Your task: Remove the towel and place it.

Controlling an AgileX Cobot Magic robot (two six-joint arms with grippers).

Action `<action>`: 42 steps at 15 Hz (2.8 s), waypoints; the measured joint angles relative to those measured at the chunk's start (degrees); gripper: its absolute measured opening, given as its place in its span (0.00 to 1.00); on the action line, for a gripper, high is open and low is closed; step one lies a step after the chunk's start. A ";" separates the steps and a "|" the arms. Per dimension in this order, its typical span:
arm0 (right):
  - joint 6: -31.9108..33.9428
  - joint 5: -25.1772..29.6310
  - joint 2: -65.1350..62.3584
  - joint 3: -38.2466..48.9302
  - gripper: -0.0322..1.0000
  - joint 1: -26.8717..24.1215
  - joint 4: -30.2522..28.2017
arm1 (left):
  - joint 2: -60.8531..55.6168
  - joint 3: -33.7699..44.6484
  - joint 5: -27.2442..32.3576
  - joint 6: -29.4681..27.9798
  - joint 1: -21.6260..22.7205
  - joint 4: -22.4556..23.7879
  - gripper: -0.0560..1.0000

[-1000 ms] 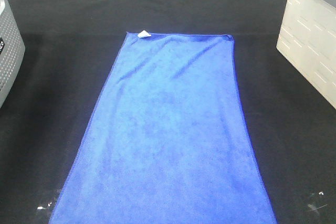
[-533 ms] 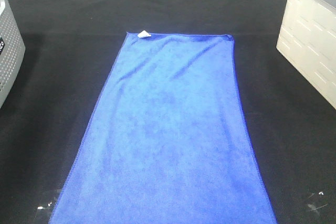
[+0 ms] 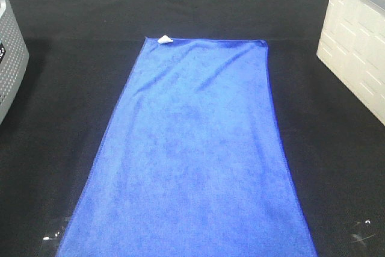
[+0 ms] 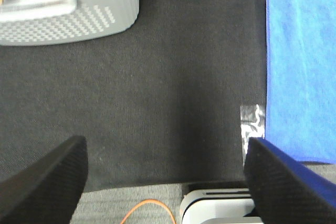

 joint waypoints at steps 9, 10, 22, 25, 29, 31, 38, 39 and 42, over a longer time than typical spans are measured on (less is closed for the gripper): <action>0.00 -0.63 -14.90 11.46 0.71 0.00 0.23 | -22.46 14.44 0.06 -0.06 0.00 0.00 0.78; 0.00 -0.86 -16.27 12.55 0.71 0.00 0.23 | -24.01 15.76 0.06 -0.06 0.00 0.00 0.78; 0.00 -0.40 -36.78 28.65 0.71 0.00 0.23 | -40.39 20.00 -10.26 0.00 0.00 1.03 0.78; -0.06 -0.74 -39.82 28.82 0.71 0.00 0.29 | -40.34 20.40 -11.69 0.11 0.00 1.55 0.78; -0.06 -0.86 -46.93 28.82 0.71 0.00 0.46 | -41.71 20.40 -11.75 0.17 0.00 2.06 0.78; -0.06 -1.03 -50.94 28.82 0.71 0.00 0.46 | -42.11 20.40 -11.75 0.17 0.00 2.64 0.78; 0.00 -5.16 -56.15 30.88 0.71 0.00 1.26 | -42.11 21.60 -10.77 0.46 0.00 3.38 0.78; 0.00 -5.67 -56.15 30.94 0.71 0.00 1.38 | -42.11 21.60 -10.66 0.46 0.00 3.38 0.78; 0.00 -5.84 -56.15 31.00 0.71 0.00 1.55 | -42.11 21.60 -10.66 0.46 0.00 3.38 0.78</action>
